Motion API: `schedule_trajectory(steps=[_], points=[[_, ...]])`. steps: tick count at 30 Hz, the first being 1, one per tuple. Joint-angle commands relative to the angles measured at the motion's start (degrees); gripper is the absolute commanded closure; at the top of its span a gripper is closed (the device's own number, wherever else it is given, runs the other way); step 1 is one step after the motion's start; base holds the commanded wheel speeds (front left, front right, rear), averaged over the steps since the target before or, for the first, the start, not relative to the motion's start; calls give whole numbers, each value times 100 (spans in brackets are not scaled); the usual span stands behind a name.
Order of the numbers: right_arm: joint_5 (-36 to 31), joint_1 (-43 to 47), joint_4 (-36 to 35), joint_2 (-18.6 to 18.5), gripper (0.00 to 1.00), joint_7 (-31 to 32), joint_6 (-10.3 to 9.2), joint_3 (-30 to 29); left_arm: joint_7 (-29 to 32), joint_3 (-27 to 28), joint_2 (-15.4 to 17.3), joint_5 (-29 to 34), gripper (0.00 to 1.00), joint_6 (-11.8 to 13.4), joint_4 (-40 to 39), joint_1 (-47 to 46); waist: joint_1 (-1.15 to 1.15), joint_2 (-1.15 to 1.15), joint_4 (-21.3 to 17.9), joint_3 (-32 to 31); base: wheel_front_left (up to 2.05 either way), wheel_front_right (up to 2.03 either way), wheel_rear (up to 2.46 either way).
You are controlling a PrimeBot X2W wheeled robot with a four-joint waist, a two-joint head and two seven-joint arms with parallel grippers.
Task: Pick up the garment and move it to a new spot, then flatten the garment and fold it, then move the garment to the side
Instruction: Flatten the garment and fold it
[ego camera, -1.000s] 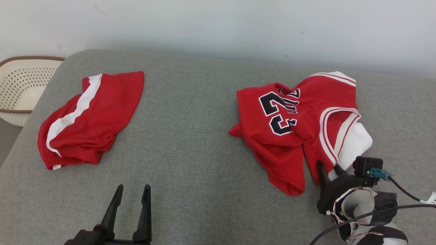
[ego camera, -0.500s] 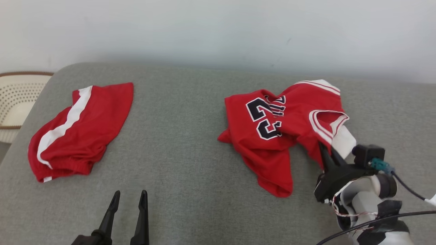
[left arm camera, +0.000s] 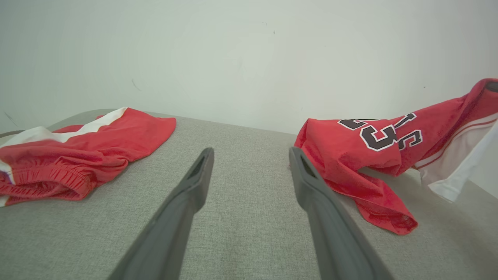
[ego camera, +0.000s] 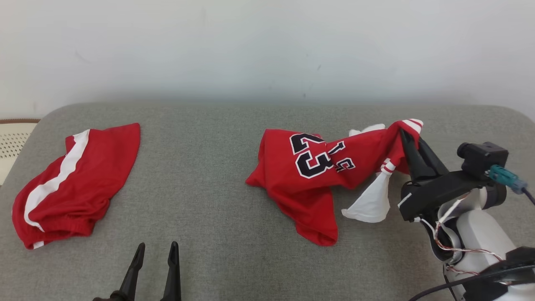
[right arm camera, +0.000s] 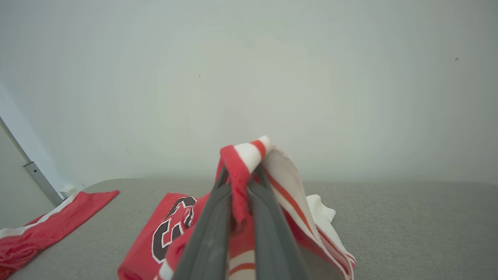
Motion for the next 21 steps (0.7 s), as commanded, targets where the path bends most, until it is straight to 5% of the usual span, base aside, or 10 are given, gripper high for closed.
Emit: schedule_trajectory(steps=[1, 11, 21], points=[[23, 176, -322, -39, 100, 165, -4, -89, -24, 5, 4, -59, 0, 22, -29, 79, 0, 0, -36, -19, 0, 0, 0], [80, 1106, -1204, 2, 100, 1134, -4, -718, -24, -38, 4, -100, 0, 41, -66, 61, 0, 0, -51, 18, 0, 0, 0], [-270, 1299, -275, -119, 100, 1174, -4, -1038, -24, -14, 4, -97, 0, 22, -42, -10, 0, 0, -54, 70, 0, 0, 0]])
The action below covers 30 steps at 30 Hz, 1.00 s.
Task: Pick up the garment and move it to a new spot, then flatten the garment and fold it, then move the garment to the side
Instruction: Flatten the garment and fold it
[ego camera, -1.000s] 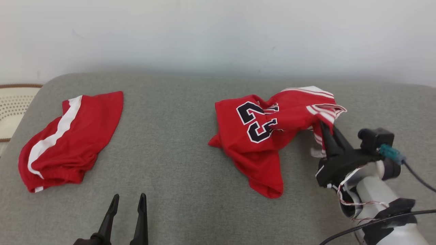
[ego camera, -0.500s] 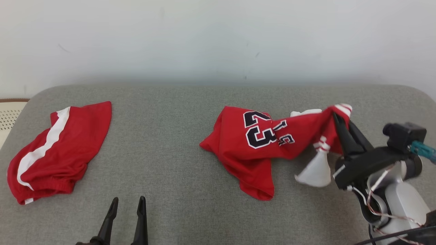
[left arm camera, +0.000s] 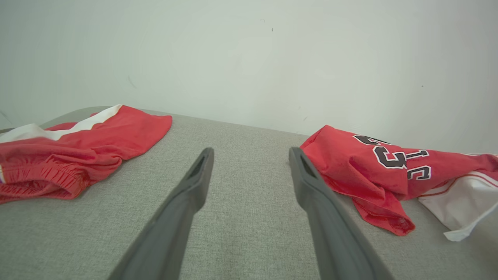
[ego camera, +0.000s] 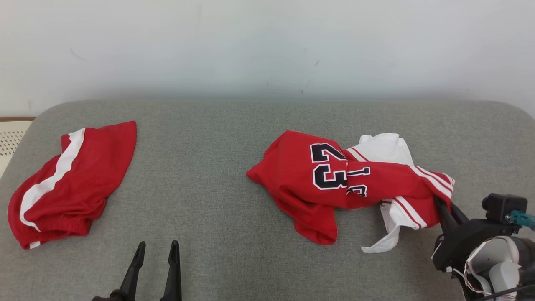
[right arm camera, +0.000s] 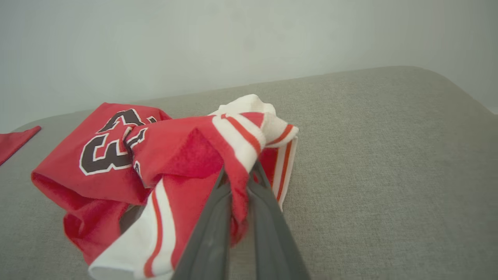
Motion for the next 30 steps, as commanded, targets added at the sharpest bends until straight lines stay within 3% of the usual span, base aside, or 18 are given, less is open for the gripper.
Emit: schedule_trajectory(steps=[1, 14, 15, 16, 17, 23, 30], points=[[-17, -7, 72, 3, 100, -29, -4, 19, -24, 17, 4, -53, 0, -3, 4, -27, 0, 0, -4, 7, 0, 0, 0], [-561, -735, 1551, -206, 100, -542, -4, -22, -24, -1, 3, -16, 0, -5, 8, -102, 0, 0, -219, 160, 0, 0, 0], [-584, -794, 1660, -211, 87, -558, -4, -14, -24, 1, 3, -15, 0, -1, 6, -110, 0, 0, -230, 163, 0, 0, 0], [-597, -841, 1763, -215, 56, -582, -4, -2, -24, 3, 3, -14, 0, 2, 9, -113, 0, 0, -240, 163, 0, 0, 0], [-599, -893, 1844, -212, 0, -634, -4, -9, -24, 5, 3, -15, 0, 5, 12, -112, 0, 0, -250, 161, 0, 0, 0], [-624, -895, 2039, -191, 0, -932, -4, -16, -24, 0, 3, -71, 0, 26, 28, -48, 0, 0, -324, 97, 0, 0, 0], [-389, -674, 1614, -82, 0, -1370, -4, -168, -24, -15, 3, -81, 0, 50, 14, 22, 0, 0, -396, 37, 0, 0, 0]])
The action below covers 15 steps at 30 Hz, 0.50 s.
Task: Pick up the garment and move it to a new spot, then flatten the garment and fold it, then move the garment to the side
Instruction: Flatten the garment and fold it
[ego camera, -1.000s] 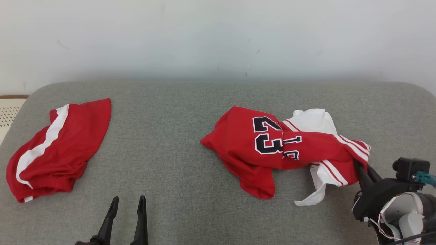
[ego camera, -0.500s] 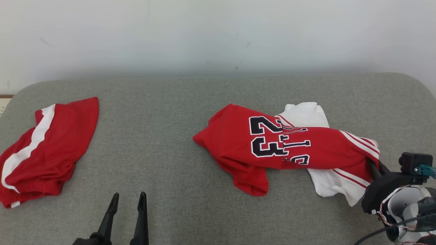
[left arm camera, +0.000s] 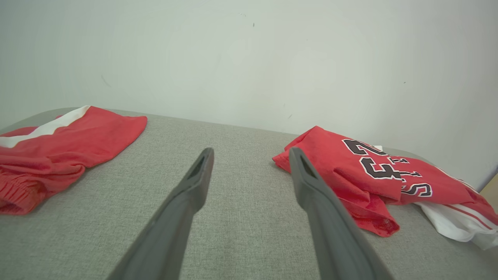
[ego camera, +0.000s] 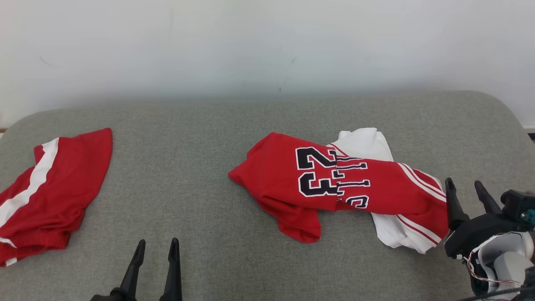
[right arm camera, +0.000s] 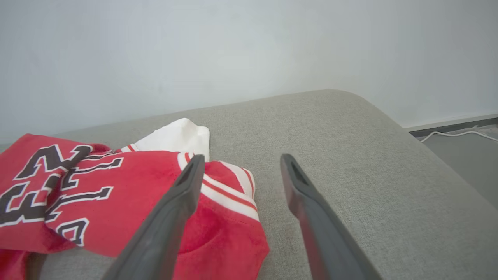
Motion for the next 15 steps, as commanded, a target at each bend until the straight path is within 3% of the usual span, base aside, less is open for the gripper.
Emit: schedule_trajectory(steps=[1, 10, 15], points=[[49, 111, -155, 35, 0, -106, -4, -14, -24, 12, 3, -33, 0, 18, 1, 92, 0, 0, -22, -17, 0, 0, 0], [-88, 728, -1501, 227, 0, -509, -4, -134, -24, 18, 3, -33, 0, 14, -26, 149, 0, 0, -50, -74, 0, 0, 0], [-261, 1216, -2182, 514, 0, -576, -4, -345, -24, 18, 3, -40, 0, 13, -34, 159, 0, 0, -2, -101, 0, 0, 0]])
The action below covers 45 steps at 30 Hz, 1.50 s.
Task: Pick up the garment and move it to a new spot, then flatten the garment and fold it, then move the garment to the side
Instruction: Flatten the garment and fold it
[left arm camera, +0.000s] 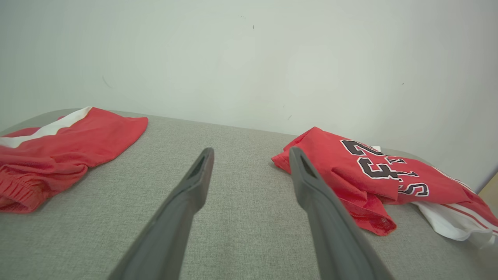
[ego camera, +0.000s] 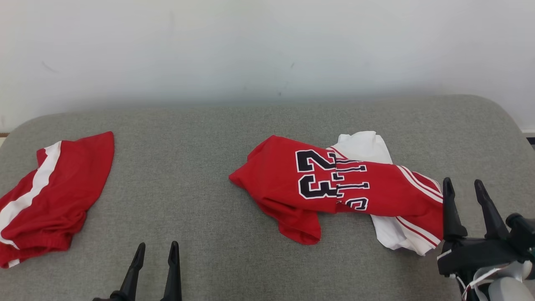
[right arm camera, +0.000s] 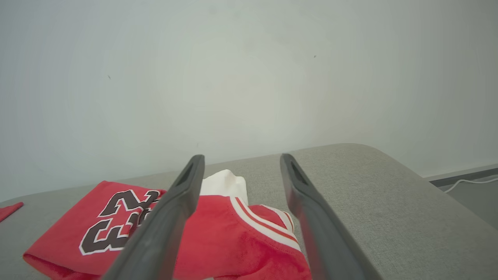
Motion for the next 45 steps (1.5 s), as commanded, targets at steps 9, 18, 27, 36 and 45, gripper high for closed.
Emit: schedule_trajectory(steps=[9, 18, 27, 36, 45], points=[[-419, 741, -872, 371, 0, 105, -4, -194, -24, 51, 1, -45, 0, 18, -27, 129, 0, 0, 61, -57, 0, 0, 0], [-443, 811, -1175, 517, 0, 278, -4, -7, -24, -37, 15, 66, 0, -170, 180, -121, 0, 0, -74, 13, 0, 0, 0], [-384, 669, -1154, 573, 0, 258, -4, 144, -17, -435, 35, 91, 0, -567, 979, -782, 0, 0, -461, 204, 0, 0, 0], [-386, 457, -1071, 687, 0, 151, -4, 228, 115, -970, 18, -105, 0, -857, 2109, -1625, 0, 0, -988, 532, 0, 0, 0], [-343, 303, -887, 765, 0, 11, -4, 296, 280, -1406, 10, -220, 0, -941, 3162, -2420, 0, 0, -1311, 741, 0, 0, 0]])
